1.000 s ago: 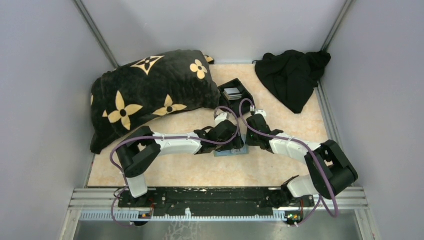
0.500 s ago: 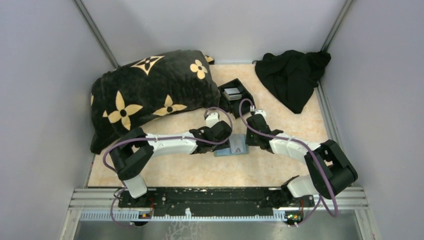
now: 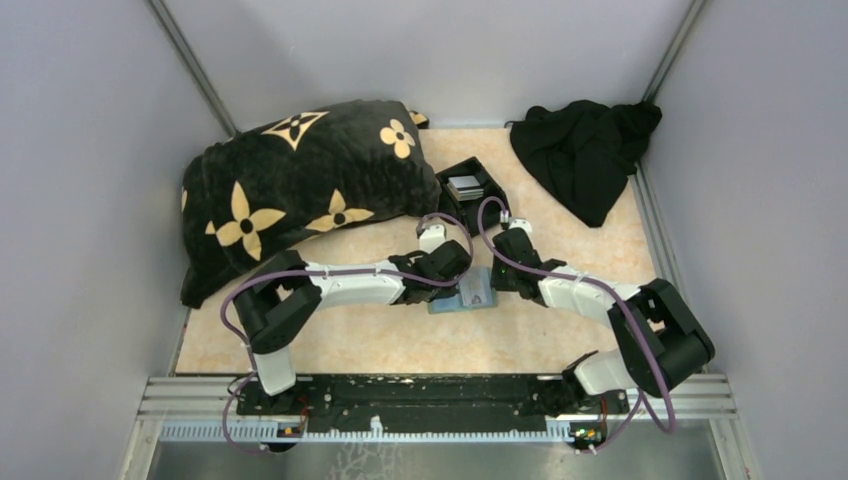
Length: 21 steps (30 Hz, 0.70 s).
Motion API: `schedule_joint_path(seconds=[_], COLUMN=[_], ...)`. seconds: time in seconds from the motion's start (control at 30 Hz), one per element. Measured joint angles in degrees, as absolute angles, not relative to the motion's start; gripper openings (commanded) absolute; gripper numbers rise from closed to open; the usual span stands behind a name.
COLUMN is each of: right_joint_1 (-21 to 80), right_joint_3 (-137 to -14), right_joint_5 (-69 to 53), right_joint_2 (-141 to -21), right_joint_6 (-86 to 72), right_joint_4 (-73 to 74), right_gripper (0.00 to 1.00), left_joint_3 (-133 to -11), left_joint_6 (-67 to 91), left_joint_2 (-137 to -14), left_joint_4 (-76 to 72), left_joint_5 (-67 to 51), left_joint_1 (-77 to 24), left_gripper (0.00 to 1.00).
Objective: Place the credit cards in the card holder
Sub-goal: Adjust the card holder at the center of the board.
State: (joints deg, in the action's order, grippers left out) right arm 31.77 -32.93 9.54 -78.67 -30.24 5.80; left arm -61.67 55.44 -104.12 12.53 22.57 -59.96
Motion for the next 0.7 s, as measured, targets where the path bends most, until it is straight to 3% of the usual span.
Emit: schedule_joint_path(seconds=[0.7], right_joint_1=[31.8], right_joint_3=[-32.6], right_joint_5=[9.4], right_joint_2=[-79.2], right_joint_6=[-30.2], right_joint_4=[4.0], right_gripper=[0.04], left_joint_3=[-69.9], left_joint_6=[52.1], left_joint_2=[-110.5], left_joint_4=[15.9], left_joint_5=[22.4], left_joint_1=[-60.3], left_gripper=[0.13])
